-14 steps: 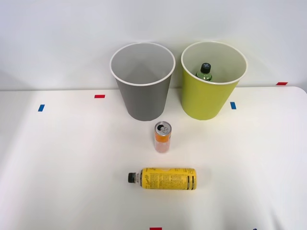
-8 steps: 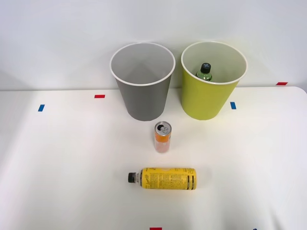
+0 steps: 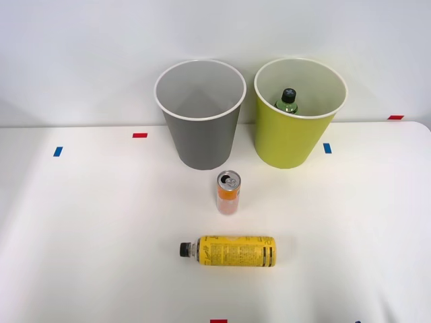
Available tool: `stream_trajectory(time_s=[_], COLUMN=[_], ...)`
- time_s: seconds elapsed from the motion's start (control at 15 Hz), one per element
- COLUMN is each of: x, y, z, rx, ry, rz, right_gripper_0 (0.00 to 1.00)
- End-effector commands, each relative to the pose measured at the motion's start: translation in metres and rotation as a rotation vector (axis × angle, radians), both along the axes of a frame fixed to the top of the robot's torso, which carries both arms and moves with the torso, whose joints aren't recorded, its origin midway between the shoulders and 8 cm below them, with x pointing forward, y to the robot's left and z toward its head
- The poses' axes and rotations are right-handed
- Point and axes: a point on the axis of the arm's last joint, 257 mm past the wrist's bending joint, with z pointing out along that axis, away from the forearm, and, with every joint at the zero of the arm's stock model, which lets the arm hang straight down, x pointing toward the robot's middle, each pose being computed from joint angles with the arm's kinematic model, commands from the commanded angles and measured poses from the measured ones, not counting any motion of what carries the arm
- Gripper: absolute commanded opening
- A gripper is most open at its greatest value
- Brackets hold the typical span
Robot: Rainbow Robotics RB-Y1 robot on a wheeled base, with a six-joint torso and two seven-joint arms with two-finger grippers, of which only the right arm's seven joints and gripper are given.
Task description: Put cans in the gray bin, plastic bottles in the light green bin
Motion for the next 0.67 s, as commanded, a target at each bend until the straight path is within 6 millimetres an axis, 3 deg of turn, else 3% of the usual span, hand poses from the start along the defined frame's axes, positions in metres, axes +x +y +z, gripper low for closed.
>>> stream_trajectory(time_s=[0.07,0.67], x=[0.0,0.0], y=[0.0,0.0], z=[0.0,0.0], rx=[0.0,0.0], ry=[0.0,0.0], rz=[0.0,0.0], right_gripper_0=[1.0,1.0])
